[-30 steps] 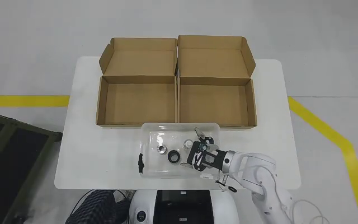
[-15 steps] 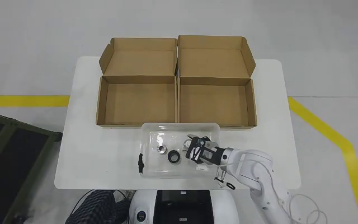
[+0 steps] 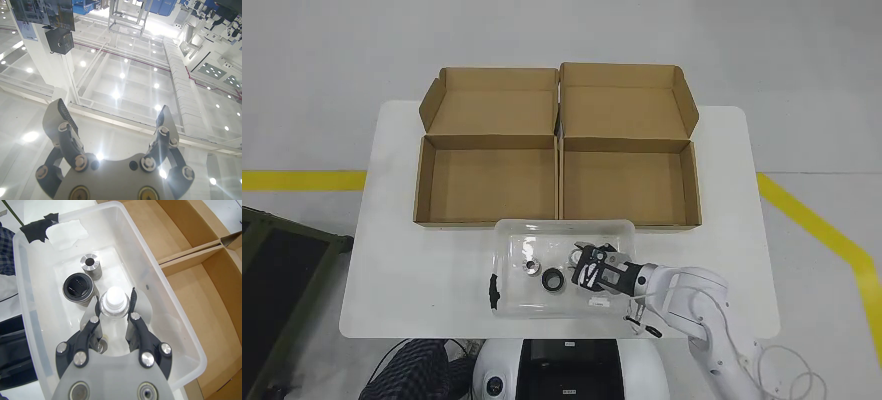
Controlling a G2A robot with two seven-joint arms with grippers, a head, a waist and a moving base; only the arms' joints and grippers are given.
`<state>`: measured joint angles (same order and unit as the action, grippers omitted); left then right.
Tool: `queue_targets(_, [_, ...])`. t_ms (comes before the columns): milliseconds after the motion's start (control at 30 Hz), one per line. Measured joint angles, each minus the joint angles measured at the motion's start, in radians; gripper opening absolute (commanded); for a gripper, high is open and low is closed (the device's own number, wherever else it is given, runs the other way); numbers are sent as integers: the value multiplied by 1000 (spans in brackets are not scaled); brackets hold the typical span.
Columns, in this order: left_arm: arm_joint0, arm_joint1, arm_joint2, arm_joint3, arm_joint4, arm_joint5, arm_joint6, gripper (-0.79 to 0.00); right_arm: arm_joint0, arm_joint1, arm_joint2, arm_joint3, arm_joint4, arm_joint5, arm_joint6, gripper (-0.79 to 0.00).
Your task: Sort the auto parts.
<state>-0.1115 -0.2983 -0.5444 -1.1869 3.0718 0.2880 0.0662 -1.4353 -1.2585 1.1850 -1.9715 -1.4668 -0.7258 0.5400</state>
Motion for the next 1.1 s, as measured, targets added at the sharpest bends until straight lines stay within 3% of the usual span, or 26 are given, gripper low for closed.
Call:
queue_targets(333, [0, 0, 0, 0, 0, 0, 0, 0, -38, 17, 40, -90, -16, 6, -63, -785])
queue_targets(667, [0, 0, 0, 0, 0, 0, 0, 0, -67, 31, 47, -138, -58, -4, -270, -785])
queue_targets(1100, [0, 0, 0, 0, 0, 0, 0, 0, -26, 35, 41, -126, 77, -12, -440, -785])
